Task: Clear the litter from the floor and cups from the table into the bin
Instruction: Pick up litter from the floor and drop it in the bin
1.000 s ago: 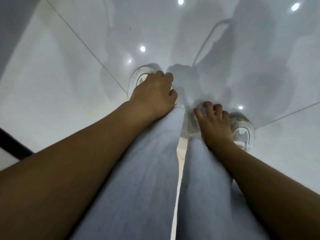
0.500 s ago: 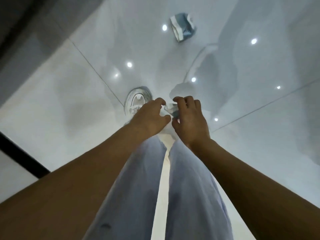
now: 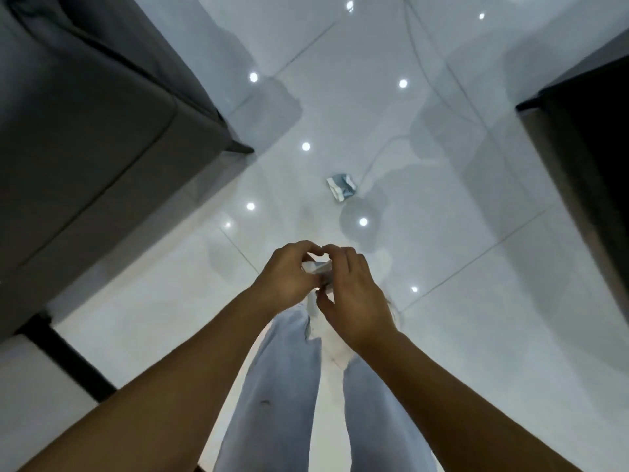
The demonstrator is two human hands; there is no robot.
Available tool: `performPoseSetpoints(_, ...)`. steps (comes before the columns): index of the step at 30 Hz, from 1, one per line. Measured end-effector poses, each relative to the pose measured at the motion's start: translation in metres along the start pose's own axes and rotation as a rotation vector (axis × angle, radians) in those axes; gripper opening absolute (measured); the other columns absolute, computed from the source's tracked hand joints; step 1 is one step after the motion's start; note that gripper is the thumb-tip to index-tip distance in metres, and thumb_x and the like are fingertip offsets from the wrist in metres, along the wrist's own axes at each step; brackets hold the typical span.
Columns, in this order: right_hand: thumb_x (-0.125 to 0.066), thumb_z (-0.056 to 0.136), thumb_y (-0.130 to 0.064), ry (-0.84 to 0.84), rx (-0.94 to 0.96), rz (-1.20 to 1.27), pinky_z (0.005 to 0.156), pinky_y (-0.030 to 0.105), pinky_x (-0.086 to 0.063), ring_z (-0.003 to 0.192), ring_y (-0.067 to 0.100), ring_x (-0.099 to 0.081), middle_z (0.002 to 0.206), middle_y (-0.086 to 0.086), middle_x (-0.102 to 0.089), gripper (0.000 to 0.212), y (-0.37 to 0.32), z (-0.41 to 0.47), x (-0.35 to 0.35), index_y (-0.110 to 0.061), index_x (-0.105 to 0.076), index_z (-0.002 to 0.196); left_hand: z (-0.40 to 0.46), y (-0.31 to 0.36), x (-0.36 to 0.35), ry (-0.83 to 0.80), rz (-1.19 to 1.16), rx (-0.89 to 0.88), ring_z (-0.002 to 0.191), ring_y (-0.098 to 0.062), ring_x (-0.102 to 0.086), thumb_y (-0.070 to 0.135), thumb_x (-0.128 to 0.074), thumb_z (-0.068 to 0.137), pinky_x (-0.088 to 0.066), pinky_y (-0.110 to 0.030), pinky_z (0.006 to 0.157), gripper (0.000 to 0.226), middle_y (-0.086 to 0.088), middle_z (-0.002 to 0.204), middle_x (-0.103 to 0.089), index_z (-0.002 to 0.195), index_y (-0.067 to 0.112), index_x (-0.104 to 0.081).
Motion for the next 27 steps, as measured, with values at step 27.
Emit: performPoseSetpoints(27, -0.070, 0.081, -0.020, -0.172, -0.197, -0.284, 0.091, 0.049, -0.048, 0.132, 0.041, -0.028, 0.155, 0.010, -0.015, 0.071, 0.214, 0.285, -0.150, -0.031, -0.034, 0.142, 0.288, -0.092, 0.013, 0.320, 0.214, -0.027, 0.087, -0.019, -0.057, 0.018, -0.063, 0.083, -0.049, -0.034, 0.075, 0.014, -0.002, 0.099, -0.062, 0.098, 0.015, -0.064)
Point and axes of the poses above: each hand's wrist, its own z-axis towards the middle knuckle, its own x-axis out of the back of the hand, y = z × x, the point moved 5 cm from there along z, towards the middle knuckle
